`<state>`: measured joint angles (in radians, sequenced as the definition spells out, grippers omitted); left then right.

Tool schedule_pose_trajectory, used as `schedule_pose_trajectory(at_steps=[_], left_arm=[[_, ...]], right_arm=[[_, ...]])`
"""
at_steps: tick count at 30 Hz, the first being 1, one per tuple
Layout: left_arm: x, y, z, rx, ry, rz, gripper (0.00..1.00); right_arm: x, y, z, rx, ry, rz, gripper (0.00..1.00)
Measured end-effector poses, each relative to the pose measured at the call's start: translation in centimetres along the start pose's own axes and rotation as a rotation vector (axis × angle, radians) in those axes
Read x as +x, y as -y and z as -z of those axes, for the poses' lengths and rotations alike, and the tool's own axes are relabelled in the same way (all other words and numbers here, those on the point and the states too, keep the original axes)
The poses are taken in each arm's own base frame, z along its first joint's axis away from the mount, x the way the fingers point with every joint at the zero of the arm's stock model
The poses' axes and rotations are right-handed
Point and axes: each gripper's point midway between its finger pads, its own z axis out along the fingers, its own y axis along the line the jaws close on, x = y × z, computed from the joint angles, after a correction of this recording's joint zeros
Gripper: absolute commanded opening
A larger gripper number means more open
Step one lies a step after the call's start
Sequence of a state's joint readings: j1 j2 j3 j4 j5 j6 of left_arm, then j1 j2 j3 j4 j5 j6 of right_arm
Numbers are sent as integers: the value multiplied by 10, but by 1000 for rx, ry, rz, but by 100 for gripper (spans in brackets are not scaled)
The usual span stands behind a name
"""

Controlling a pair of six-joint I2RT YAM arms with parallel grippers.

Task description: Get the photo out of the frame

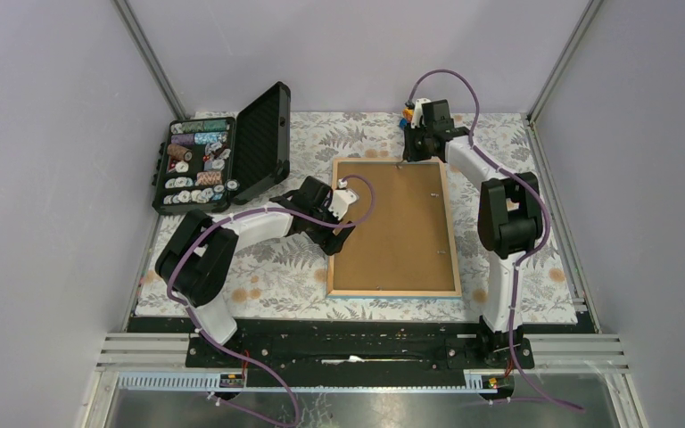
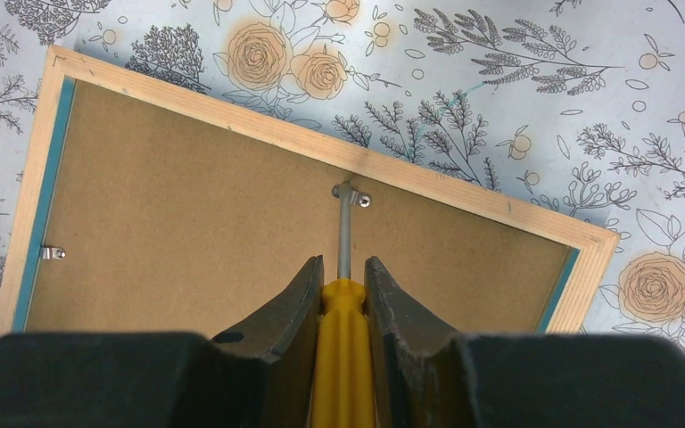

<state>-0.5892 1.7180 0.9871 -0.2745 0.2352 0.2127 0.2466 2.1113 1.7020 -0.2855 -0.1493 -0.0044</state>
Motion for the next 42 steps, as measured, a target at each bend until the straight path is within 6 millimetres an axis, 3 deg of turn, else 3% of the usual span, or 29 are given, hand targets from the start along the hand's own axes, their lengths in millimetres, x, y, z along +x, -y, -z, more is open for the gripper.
schedule_pose_trajectory(at_steps=[35,37,42], left_arm=[[1,3,3,18,-25,8,92],[-3,8,9,48,-38,12,93],[-38,15,38,85,33,-32,94]], right_arm=[[18,-6,20,-59,-75,95,0],[24,-15,27,-110,-112,101,0],[34,-40,39,-215,-177,109,0]])
